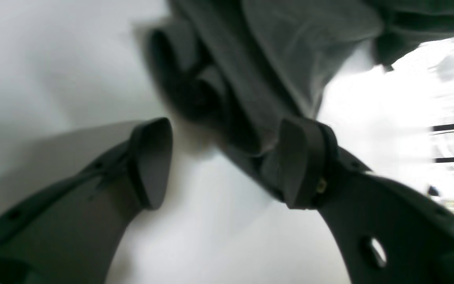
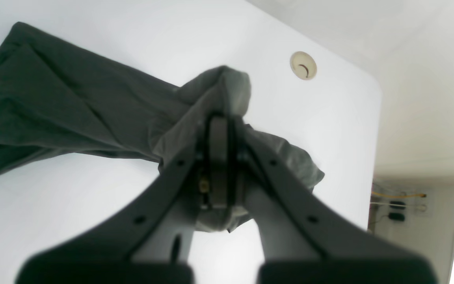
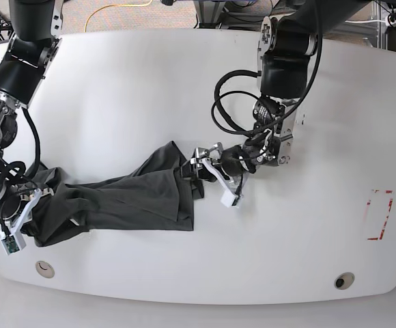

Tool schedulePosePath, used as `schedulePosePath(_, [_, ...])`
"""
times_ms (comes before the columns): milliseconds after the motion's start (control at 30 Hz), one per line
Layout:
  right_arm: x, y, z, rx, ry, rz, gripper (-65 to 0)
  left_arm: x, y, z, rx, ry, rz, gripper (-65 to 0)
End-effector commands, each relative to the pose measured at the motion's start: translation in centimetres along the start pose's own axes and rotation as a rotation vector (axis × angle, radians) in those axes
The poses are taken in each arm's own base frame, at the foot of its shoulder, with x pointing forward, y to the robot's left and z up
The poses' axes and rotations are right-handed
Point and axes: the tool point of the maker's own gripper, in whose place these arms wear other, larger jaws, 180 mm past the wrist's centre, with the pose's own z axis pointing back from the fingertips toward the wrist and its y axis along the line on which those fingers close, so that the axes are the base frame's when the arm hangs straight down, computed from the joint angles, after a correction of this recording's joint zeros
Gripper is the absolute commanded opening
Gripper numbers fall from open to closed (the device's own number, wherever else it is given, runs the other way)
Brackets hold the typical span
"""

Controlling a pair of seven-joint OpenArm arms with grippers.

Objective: Fold the T-shirt properly
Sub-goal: 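Reach the left gripper to the shirt's other end and grasp it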

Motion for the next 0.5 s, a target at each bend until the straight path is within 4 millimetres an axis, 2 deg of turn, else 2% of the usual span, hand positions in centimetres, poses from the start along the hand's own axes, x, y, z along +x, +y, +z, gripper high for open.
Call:
schedulePosePath(0, [2.2, -1.0, 0.8, -0.024, -0.073, 0.012, -65.0, 0.5, -1.0, -0.7, -0.027, 0.007, -0.006, -24.7])
schedulePosePath(133, [2.2, -0.8, 0.8, -0.021, -0.074, 0.011, -65.0, -0.7, -1.8, -2.0, -0.066, 0.04, 0.041, -24.7])
schedulePosePath(367, [2.2, -0.8, 0.8, -0.021, -0.074, 0.011, -65.0, -0.8, -1.7, -2.8, -0.092, 0.001, 0.139, -24.9])
schedulePosePath(433, [2.2, -0.8, 0.8, -0.021, -0.073, 0.011, -65.0, -0.6, -1.5, -2.9, -0.089, -0.01, 0.152, -26.2])
schedulePosePath(467, [2.2, -0.8, 0.8, -0.021, -0.073, 0.011, -65.0, -0.7, -1.3, -3.0, -0.082, -0.008, 0.156, -29.2])
